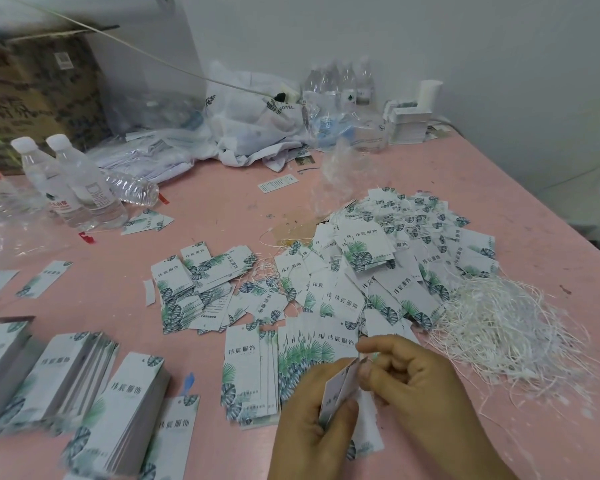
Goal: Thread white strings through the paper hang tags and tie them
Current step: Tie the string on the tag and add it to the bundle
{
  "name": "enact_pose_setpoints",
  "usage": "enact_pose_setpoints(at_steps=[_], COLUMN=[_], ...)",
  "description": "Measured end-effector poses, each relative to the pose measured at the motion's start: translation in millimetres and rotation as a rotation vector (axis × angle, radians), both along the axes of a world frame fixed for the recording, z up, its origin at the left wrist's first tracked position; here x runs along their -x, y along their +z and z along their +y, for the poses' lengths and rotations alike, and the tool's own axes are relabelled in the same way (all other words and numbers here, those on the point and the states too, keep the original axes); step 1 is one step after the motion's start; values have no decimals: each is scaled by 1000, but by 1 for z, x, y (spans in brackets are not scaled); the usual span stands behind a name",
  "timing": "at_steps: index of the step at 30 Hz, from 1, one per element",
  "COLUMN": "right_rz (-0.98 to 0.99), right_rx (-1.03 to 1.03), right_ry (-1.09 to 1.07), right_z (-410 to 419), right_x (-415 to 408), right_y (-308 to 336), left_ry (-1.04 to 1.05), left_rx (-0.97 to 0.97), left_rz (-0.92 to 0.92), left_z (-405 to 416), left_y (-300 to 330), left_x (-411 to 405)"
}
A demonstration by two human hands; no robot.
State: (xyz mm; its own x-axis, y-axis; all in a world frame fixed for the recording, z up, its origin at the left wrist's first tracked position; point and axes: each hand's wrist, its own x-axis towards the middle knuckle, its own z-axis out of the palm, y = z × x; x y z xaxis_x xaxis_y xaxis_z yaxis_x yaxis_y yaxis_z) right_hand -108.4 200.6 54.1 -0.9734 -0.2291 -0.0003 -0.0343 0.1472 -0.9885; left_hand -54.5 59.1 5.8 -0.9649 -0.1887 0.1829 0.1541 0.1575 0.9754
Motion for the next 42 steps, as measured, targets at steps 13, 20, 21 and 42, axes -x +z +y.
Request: enact_pose_setpoints(at_steps=[13,20,21,42], right_rz=[-388,-392,-397,-695], right_rx=[218,162,158,729], right_ry=[310,393,406,12], right_z=[22,19,19,30], right_x=[14,10,11,31], right_y=[10,9,10,-3], left_ry=[-292,-237,-228,90], left_rx=[-446,-373,-359,-809], left_rz=[-319,-334,-337,-349], left_z=[-16,-16,-16,-34], left_y=[40,36,36,30], left_x=[2,5,5,17])
